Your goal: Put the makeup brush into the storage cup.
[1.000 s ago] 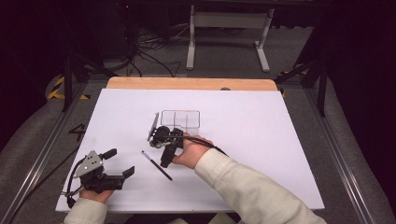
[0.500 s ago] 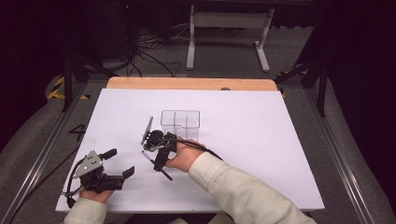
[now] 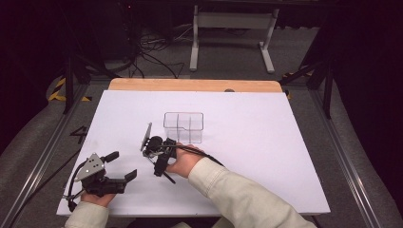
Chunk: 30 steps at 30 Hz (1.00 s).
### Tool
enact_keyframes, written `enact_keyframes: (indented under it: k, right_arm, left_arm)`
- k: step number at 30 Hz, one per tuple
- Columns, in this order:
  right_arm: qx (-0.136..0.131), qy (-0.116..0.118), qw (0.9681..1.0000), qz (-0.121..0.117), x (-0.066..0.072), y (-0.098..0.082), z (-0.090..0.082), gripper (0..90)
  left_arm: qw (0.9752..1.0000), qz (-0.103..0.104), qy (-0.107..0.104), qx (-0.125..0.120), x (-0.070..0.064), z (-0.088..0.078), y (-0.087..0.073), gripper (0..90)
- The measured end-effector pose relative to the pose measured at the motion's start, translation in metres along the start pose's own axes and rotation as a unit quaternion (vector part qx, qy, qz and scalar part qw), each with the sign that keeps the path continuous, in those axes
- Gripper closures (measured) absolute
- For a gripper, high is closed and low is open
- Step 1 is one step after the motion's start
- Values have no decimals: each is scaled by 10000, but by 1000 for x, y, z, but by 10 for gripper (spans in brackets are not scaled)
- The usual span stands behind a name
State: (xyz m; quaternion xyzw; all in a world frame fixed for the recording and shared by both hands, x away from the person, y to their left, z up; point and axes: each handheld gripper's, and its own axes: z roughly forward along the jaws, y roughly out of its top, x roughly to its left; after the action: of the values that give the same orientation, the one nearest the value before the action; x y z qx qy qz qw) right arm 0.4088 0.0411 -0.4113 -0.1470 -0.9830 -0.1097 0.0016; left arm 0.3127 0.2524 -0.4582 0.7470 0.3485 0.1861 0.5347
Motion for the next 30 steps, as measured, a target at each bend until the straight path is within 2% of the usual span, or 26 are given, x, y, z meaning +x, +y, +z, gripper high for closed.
enact_keyframes:
  k: [15,30]
  right_arm:
    - [33,-185,9997,154,3,1,12,401]
    - [66,-331,9993,158,3,3,17,512]
  left_arm:
    - [10000,-1,39,5,2,-1,0,32]
    - [10000,-34,72,15,2,-1,0,35]
